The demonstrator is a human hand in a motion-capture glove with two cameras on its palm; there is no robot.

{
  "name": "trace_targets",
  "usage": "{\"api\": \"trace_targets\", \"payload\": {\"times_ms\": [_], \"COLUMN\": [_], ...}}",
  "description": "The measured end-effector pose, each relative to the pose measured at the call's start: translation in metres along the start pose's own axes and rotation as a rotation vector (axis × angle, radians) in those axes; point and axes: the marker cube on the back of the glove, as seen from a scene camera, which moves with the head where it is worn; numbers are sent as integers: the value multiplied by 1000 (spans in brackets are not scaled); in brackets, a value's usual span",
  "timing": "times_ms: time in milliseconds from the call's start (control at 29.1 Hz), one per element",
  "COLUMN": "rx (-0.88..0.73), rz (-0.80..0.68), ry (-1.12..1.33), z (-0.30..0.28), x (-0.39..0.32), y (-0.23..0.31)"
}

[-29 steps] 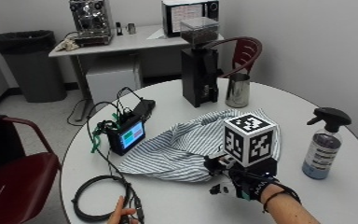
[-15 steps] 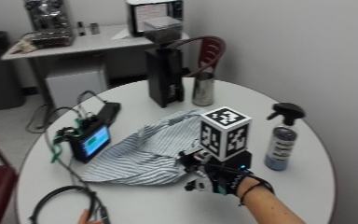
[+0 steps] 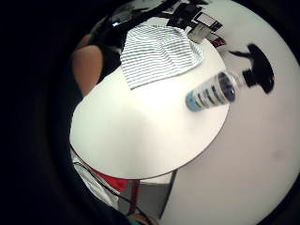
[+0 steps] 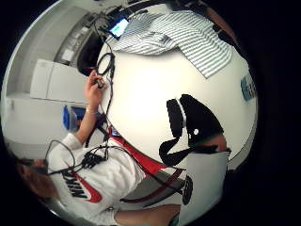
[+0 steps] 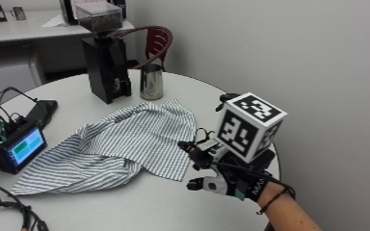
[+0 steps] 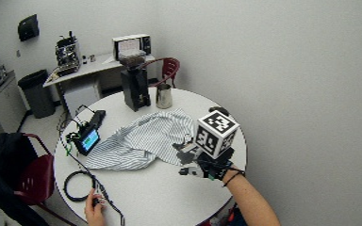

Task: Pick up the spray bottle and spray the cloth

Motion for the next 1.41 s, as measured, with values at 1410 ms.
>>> {"api": "trace_targets", "payload": {"times_ms": [1410], "rx": [125], "rz": [118], "ry": [-968], "z": [105], "x": [229], "y": [18]}}
